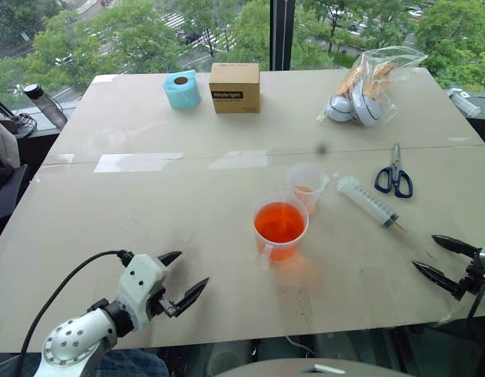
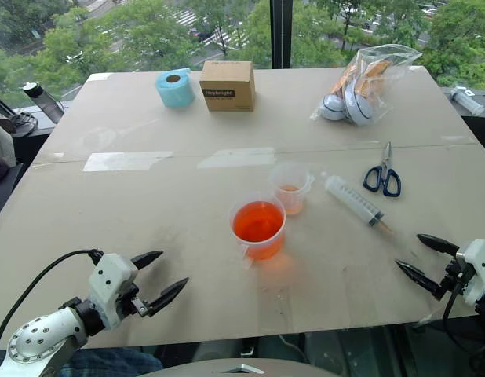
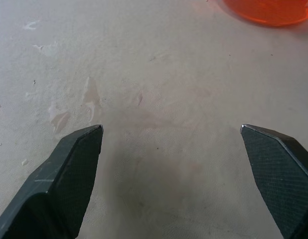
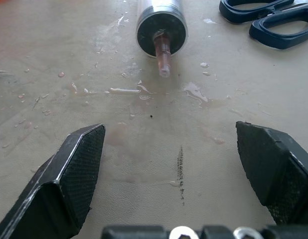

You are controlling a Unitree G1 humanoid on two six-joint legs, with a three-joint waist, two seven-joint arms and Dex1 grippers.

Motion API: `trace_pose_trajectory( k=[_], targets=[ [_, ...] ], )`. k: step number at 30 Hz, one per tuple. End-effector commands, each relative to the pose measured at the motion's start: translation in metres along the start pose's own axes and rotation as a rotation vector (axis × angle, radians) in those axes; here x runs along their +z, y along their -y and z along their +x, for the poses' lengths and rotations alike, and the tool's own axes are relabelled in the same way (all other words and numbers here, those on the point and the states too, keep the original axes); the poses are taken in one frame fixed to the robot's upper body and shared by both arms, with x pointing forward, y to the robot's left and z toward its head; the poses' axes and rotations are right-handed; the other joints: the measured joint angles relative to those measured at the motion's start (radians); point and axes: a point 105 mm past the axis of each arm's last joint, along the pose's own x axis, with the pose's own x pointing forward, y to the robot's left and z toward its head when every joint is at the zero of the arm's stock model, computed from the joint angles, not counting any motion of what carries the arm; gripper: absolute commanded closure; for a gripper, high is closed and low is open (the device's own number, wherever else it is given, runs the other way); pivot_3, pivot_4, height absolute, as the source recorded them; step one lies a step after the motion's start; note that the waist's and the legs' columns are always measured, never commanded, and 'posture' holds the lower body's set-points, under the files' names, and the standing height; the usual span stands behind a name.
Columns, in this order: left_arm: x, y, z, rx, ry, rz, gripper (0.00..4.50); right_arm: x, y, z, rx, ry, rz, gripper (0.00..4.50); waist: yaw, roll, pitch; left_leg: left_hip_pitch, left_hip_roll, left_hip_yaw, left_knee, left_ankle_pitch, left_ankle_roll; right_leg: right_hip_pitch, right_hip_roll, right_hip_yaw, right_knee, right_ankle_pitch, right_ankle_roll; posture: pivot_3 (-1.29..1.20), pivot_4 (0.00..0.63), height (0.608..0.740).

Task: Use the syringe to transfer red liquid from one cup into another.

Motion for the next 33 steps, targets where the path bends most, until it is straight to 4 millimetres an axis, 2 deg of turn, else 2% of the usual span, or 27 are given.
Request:
trace_pose_trajectory(
  k=[1, 13, 24, 30, 33],
  targets=[
    [0.008, -0.002, -0.005, 0.002, 0.027, 0.020, 0.00, 0.010, 0.004, -0.005, 0.011, 0.027, -0.037, 0.06, 0.000, 0.000, 0.000, 0.000, 0.000, 0.000, 0.000, 0.000, 0.000, 0.000, 0.000, 0.000, 0.000, 0.000, 0.000, 0.00, 0.150, 0.740],
    [0.012, -0.004, -0.005, -0.005, 0.042, 0.026, 0.00, 0.015, 0.003, 0.003, 0.049, 0.037, -0.045, 0.06, 0.000, 0.000, 0.000, 0.000, 0.000, 0.000, 0.000, 0.000, 0.000, 0.000, 0.000, 0.000, 0.000, 0.000, 0.000, 0.00, 0.150, 0.740],
    [0.014, -0.003, -0.003, -0.007, 0.052, 0.026, 0.00, 0.029, 0.002, 0.009, 0.113, 0.021, -0.062, 0.06, 0.000, 0.001, 0.000, 0.000, 0.000, 0.000, 0.000, 0.000, 0.000, 0.000, 0.000, 0.000, -0.001, 0.000, 0.000, 0.00, 0.150, 0.740],
    [0.025, -0.012, -0.003, 0.029, 0.103, 0.004, 0.00, 0.067, 0.009, 0.025, 0.128, 0.047, -0.082, 0.06, -0.005, 0.002, 0.000, 0.000, 0.000, 0.000, 0.000, 0.000, 0.000, 0.000, -0.001, 0.000, 0.000, 0.000, 0.000, 0.00, 0.150, 0.740],
    [0.037, -0.018, -0.006, 0.020, 0.128, 0.032, 0.00, 0.086, 0.013, 0.044, 0.079, 0.005, -0.097, 0.06, -0.001, 0.002, 0.000, -0.002, 0.000, 0.000, 0.000, 0.000, 0.000, -0.003, -0.001, -0.001, 0.000, 0.001, 0.001, 0.00, 0.150, 0.740]
  ],
)
